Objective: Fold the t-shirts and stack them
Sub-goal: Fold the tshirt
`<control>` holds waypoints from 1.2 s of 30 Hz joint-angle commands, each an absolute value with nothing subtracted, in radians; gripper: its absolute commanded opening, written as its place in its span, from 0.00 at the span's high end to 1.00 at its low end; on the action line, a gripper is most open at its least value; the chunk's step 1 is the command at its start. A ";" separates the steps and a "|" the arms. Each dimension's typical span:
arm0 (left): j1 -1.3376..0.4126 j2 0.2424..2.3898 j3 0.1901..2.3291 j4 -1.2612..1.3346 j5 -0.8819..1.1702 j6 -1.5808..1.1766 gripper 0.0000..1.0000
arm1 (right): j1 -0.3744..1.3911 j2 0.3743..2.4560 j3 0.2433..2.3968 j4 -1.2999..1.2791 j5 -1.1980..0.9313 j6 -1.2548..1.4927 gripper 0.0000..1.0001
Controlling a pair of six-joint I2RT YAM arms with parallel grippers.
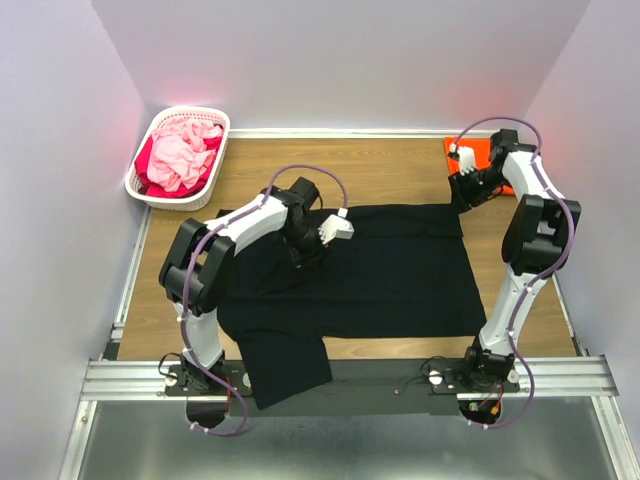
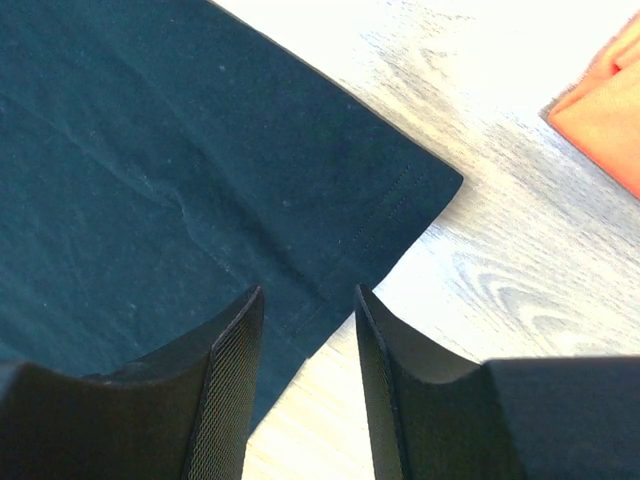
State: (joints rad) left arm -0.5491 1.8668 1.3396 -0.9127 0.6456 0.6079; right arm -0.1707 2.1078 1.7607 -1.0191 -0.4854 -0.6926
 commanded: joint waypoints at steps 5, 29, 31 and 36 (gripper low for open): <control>-0.257 1.758 1.505 -0.878 0.648 0.529 0.52 | -0.097 2.146 1.801 -1.039 -0.442 -0.654 0.59; -0.008 2.063 1.437 -0.555 0.143 0.364 0.58 | 0.023 2.471 1.978 -0.963 -0.032 -0.532 0.66; -0.008 2.101 1.486 -0.558 0.150 0.361 0.59 | 0.023 2.502 2.032 -0.960 -0.035 -0.528 0.65; -0.008 2.250 1.730 -0.595 0.152 0.354 0.61 | 0.026 2.643 2.239 -0.962 -0.054 -0.486 0.62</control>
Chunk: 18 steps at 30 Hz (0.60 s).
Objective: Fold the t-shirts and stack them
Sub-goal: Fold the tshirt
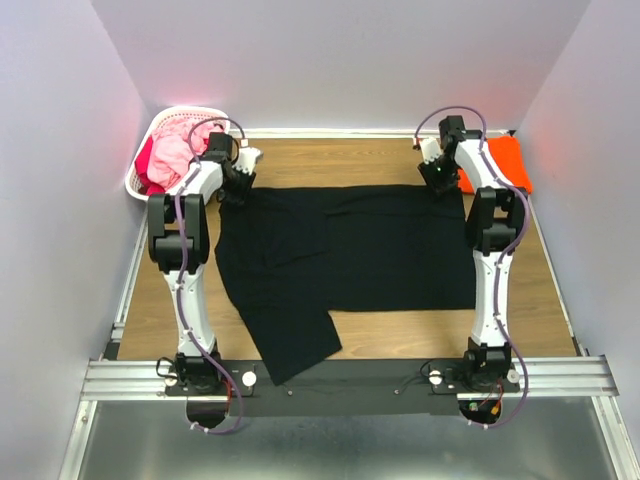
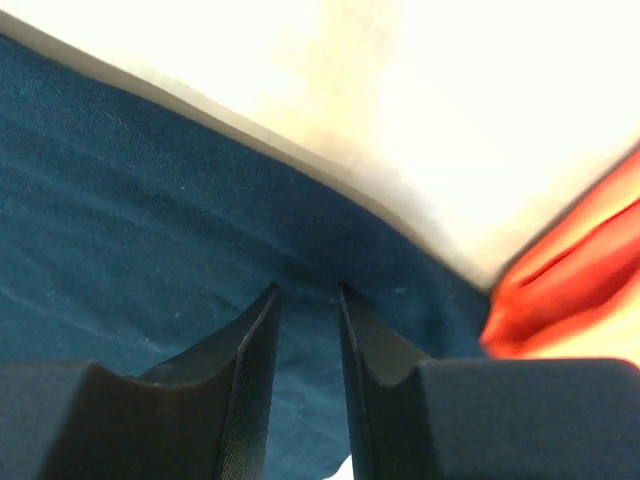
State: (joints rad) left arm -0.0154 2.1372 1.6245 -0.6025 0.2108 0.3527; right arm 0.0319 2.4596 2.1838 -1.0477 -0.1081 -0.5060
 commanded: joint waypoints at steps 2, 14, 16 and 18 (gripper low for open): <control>-0.008 2.308 1.843 -0.623 0.149 0.362 0.61 | 0.025 2.680 2.342 -0.960 -0.055 -0.483 0.59; -0.009 2.029 1.929 -0.735 0.538 0.461 0.29 | 0.025 2.305 2.226 -0.954 -0.353 -0.497 0.12; -0.008 1.952 1.881 -0.761 0.578 0.515 0.20 | 0.025 2.217 2.146 -0.963 -0.377 -0.518 0.09; -0.008 1.846 1.794 -0.833 0.635 0.637 0.20 | 0.025 2.082 2.011 -0.985 -0.376 -0.570 0.07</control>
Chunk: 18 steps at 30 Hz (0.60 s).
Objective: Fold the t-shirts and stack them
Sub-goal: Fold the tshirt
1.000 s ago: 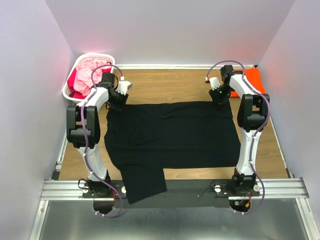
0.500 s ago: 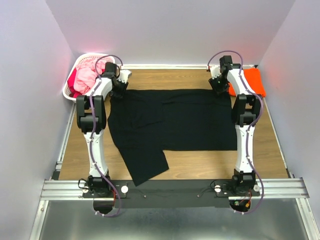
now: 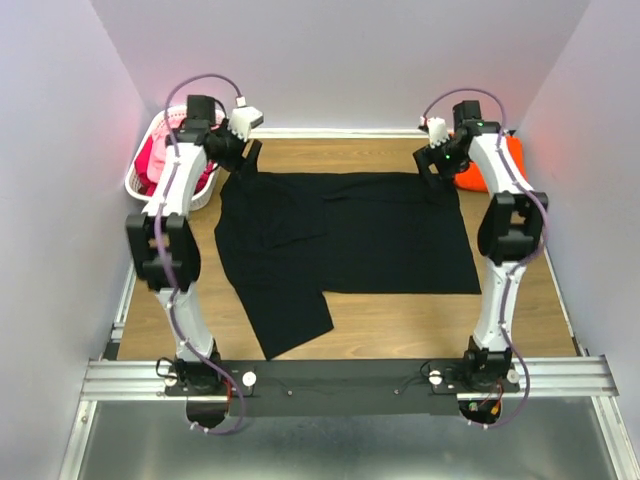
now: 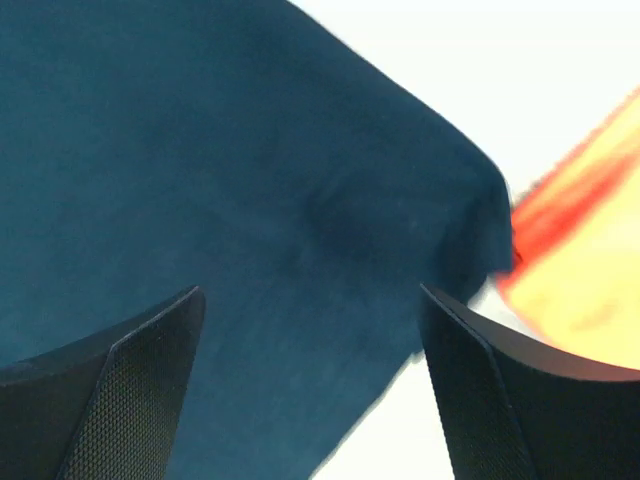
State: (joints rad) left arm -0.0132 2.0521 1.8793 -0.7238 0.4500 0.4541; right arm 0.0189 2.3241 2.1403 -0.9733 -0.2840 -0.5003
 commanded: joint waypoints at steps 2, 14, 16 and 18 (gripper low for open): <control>-0.008 1.751 1.681 -0.903 0.644 0.713 0.19 | 0.025 1.990 1.900 -1.002 -0.359 -0.635 0.05; -0.078 1.315 1.033 -1.069 0.459 1.167 0.38 | 0.025 1.536 1.165 -1.097 -0.221 -0.896 0.30; -0.164 1.249 0.961 -1.019 0.392 1.157 0.41 | 0.025 1.508 1.086 -1.062 -0.181 -0.916 0.37; -0.227 1.223 0.865 -0.980 0.356 1.115 0.44 | 0.023 1.479 1.010 -1.040 -0.169 -0.934 0.41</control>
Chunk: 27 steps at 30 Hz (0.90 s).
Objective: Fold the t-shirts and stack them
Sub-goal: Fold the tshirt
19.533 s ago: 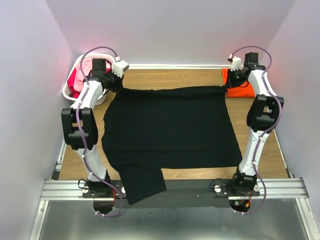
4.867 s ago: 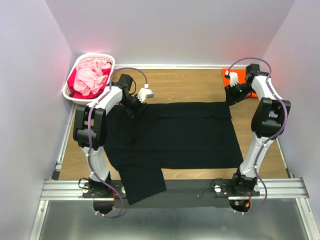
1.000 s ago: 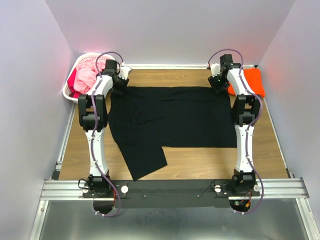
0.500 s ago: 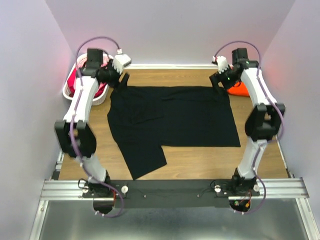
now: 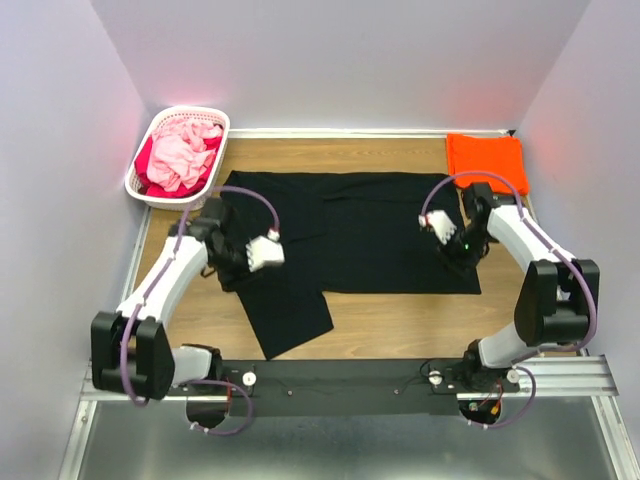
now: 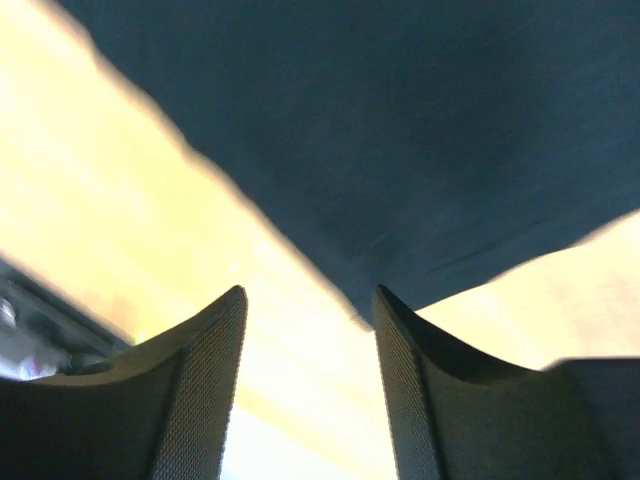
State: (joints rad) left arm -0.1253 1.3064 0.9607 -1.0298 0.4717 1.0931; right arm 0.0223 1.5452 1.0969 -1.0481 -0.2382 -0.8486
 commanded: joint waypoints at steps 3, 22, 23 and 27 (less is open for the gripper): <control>-0.297 1.213 0.796 -0.927 0.316 1.075 0.46 | 0.023 1.477 0.944 -0.993 -0.138 -0.948 0.45; -0.305 1.287 0.773 -0.864 0.307 1.098 0.41 | 0.023 1.526 0.736 -0.730 0.034 -1.023 0.50; -0.313 1.292 0.762 -0.851 0.305 1.097 0.40 | 0.023 1.534 0.732 -0.717 0.035 -1.023 0.52; -0.342 1.310 0.736 -0.801 0.285 1.075 0.40 | 0.025 1.549 0.738 -0.707 0.035 -1.009 0.64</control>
